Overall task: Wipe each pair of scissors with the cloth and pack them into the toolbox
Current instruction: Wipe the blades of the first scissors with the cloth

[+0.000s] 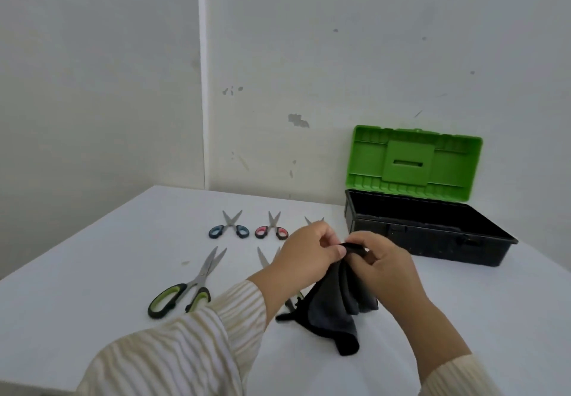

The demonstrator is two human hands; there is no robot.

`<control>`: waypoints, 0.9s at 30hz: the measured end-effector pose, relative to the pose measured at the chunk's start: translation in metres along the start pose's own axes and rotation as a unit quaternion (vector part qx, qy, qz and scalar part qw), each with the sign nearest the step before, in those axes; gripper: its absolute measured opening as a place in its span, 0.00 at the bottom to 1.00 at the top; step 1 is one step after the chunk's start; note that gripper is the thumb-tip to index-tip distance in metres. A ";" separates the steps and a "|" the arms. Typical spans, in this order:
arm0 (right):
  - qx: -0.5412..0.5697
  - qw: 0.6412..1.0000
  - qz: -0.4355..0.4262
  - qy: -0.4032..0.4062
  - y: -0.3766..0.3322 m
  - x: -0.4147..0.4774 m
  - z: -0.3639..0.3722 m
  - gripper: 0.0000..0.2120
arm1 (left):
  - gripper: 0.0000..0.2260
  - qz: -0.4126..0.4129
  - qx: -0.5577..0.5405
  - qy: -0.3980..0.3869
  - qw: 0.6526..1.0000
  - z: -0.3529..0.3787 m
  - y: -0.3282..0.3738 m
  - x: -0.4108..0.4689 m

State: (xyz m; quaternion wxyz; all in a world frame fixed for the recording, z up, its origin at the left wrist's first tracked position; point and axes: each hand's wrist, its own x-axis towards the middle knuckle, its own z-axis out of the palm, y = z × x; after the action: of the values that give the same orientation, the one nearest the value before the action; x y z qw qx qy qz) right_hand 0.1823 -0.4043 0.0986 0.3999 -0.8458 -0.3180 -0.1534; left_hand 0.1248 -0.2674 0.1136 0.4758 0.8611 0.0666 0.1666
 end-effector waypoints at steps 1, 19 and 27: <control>-0.013 1.000 0.006 0.006 0.004 0.000 0.001 0.10 | 0.05 -0.012 -0.021 -0.017 1.000 0.001 -0.003 0.001; 0.111 0.990 0.067 0.059 0.029 0.046 0.041 0.15 | 0.02 -0.277 0.061 -0.064 0.957 -0.054 -0.108 0.042; 0.156 0.984 0.082 0.035 0.045 0.075 0.074 0.18 | 0.08 -0.209 -0.206 -0.118 0.949 -0.088 -0.114 0.059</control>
State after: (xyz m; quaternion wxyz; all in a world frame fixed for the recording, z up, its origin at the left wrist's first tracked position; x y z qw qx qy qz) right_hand 0.2689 -0.3373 0.0641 0.5488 -0.7905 -0.2536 -0.0982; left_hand 0.1545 -0.1201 0.0744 0.6712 0.7248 0.1528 -0.0295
